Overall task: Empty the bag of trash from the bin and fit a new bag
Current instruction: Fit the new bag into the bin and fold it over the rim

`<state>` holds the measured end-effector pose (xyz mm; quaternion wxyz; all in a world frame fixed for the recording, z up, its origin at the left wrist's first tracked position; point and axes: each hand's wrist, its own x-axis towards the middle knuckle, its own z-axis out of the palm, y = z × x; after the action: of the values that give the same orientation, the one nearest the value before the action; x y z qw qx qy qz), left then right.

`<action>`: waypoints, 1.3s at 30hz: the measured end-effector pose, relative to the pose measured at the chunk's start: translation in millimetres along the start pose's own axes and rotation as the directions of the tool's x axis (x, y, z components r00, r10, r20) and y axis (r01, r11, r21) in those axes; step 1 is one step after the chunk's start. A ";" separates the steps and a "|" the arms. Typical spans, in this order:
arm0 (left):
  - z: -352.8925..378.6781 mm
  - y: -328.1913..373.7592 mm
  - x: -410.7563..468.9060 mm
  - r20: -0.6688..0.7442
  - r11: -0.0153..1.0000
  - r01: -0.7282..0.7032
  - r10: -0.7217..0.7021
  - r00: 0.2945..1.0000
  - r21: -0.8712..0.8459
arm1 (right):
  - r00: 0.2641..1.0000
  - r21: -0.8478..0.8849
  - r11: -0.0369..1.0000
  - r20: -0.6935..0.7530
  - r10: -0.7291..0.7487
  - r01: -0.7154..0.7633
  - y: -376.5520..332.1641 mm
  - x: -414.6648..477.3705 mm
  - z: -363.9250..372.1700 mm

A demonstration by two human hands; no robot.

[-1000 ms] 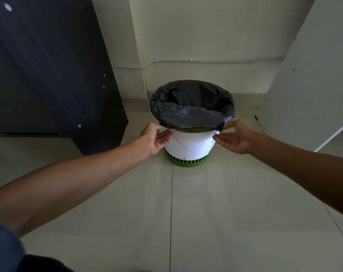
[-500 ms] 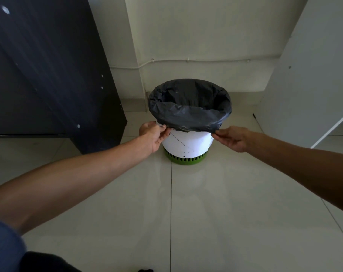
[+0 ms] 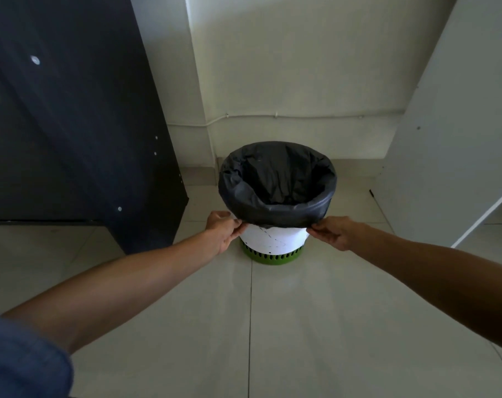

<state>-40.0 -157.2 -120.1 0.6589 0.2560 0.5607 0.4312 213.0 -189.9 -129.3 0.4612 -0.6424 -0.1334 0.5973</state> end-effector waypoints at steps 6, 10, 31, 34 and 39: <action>2.3 15.1 16.9 -0.186 0.992 0.006 0.018 0.982 0.127 | 0.995 -0.084 0.995 -0.079 -0.054 0.047 -15.8 4.5 -13.6; -1.2 51.4 34.5 -0.331 0.992 -0.105 0.124 0.935 0.075 | 0.996 0.035 0.998 -0.068 -0.054 0.057 -52.5 15.8 -23.6; 16.1 46.5 84.5 -0.246 1.000 -0.028 0.029 0.969 0.010 | 0.979 0.082 0.997 -0.201 0.030 -0.013 -54.3 55.2 -13.0; 20.9 55.8 79.5 -0.290 0.993 -0.025 0.058 0.955 0.118 | 0.955 -0.052 0.998 -0.292 -0.050 0.037 -73.1 45.4 -13.0; 31.2 92.5 81.8 -0.338 0.745 -0.269 0.552 0.762 0.610 | 0.342 -0.751 0.312 -0.123 -0.932 0.581 -135.2 28.7 -5.8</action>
<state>-36.1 -36.7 -79.0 0.2778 0.4273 0.7332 0.4502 276.7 -98.9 -46.9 0.4873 -0.7328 -0.4749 -0.0004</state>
